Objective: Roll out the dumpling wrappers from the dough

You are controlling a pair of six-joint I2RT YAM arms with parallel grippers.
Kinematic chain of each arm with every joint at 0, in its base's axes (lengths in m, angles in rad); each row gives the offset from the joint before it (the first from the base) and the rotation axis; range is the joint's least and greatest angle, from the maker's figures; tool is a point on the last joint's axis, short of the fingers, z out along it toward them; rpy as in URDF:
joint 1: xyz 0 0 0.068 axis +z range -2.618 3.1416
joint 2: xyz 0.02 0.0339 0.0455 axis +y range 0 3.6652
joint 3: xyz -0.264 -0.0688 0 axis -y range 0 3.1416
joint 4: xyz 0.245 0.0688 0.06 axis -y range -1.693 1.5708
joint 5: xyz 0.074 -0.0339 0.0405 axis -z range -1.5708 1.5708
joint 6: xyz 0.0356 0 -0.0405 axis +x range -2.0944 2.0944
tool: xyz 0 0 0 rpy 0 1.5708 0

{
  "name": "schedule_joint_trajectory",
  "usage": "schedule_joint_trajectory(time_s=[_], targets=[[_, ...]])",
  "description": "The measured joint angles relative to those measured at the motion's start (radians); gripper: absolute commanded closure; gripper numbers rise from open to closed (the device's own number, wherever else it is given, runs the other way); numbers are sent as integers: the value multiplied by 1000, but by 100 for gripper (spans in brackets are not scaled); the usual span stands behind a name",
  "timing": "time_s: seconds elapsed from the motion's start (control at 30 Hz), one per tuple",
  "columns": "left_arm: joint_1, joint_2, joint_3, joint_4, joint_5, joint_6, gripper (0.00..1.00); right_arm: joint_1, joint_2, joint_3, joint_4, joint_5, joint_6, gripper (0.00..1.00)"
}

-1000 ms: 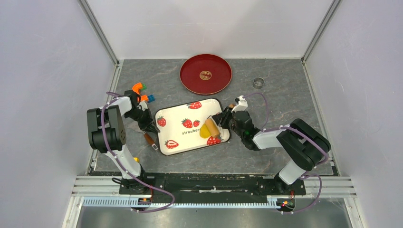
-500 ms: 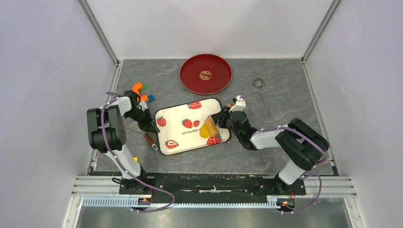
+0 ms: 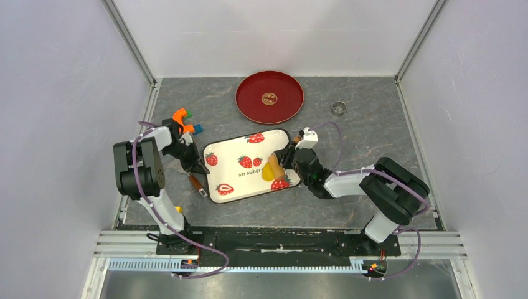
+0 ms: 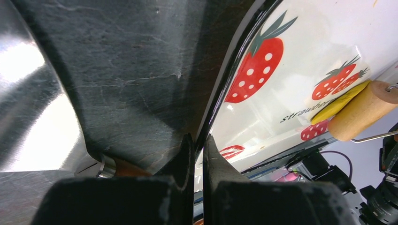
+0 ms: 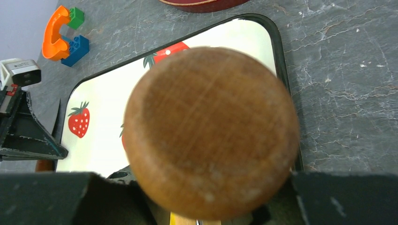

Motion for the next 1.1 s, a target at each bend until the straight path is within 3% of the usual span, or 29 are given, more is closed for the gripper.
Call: schedule_joint_trajectory(time_s=[1.1], targets=[[6,4,0,-1,13,0,98,34,-87,21,-204,142,46,100]])
